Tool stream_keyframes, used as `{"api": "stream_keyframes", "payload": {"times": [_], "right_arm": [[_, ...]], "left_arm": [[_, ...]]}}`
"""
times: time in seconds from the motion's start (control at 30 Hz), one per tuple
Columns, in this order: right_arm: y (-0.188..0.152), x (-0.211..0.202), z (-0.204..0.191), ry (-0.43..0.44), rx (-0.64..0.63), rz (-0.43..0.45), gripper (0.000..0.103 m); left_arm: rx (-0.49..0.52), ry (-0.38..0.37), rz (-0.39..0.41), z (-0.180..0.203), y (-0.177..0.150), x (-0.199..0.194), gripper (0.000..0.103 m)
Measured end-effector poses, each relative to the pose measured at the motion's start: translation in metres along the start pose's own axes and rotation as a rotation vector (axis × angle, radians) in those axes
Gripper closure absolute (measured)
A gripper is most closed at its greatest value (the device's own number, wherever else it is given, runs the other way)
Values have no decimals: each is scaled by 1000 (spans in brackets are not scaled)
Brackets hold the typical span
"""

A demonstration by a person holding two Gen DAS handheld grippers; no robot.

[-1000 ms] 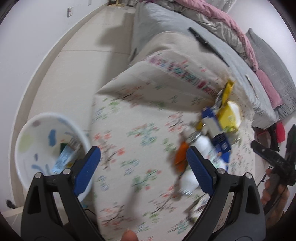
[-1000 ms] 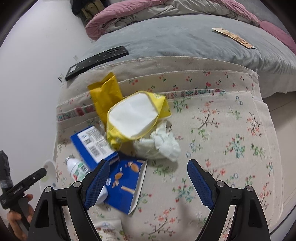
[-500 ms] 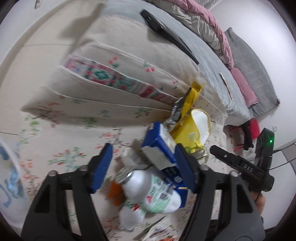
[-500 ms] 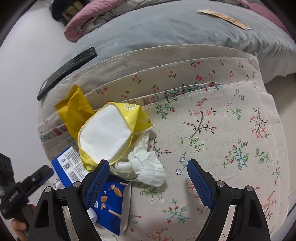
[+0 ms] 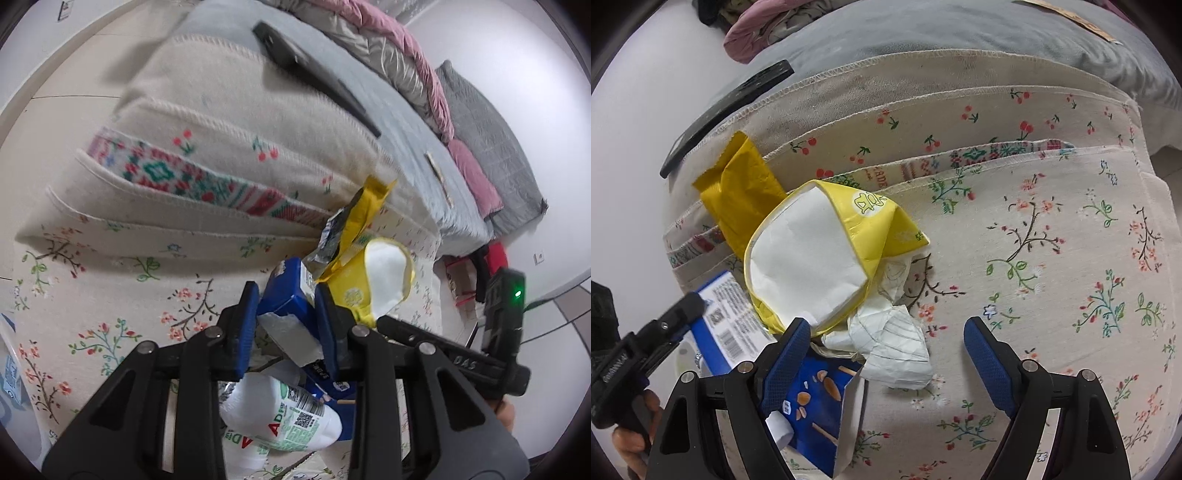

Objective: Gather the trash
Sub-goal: 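Grasp the blue box with the left tool while the right tool grasps the tissue, then carry box and tissue to the wastebasket and open both tools to drop them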

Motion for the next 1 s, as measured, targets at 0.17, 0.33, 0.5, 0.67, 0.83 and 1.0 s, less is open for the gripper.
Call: {"api": "stream_keyframes", "payload": {"times": [0.17,0.33,0.5,0.67,0.83,1.0], "right_arm": [[-3,-2,-8,20,-13,0,31],[-15,2,-15,42,-14,-20,59],[-29,-4,-21,44,-45,-11,73],[-44,-21,-21,49,-60,8,74],[-53,-34,-25,54,-69,34,74],[-64,-55,-25,66,-74,56,75]], "left_arm": [[-28,-17,42,-5,4,-14,70],[-31,-18,71,-7,1,-23,70],[-28,-3,90,-6,-5,-30,70],[-27,8,105,-11,-12,-39,70],[-23,23,122,-17,-19,-49,70],[-10,40,140,-23,-28,-59,70]]}}
Point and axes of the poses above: each gripper's, at about its wrist camera, not at the fingertips, and x roughly the way its jaws point, z to its right, y to its top, the point moved 8 cm from there along x, roughly the way its jaws point, and after that the axes turned 13 degrees about y, right-handed, at the moved point
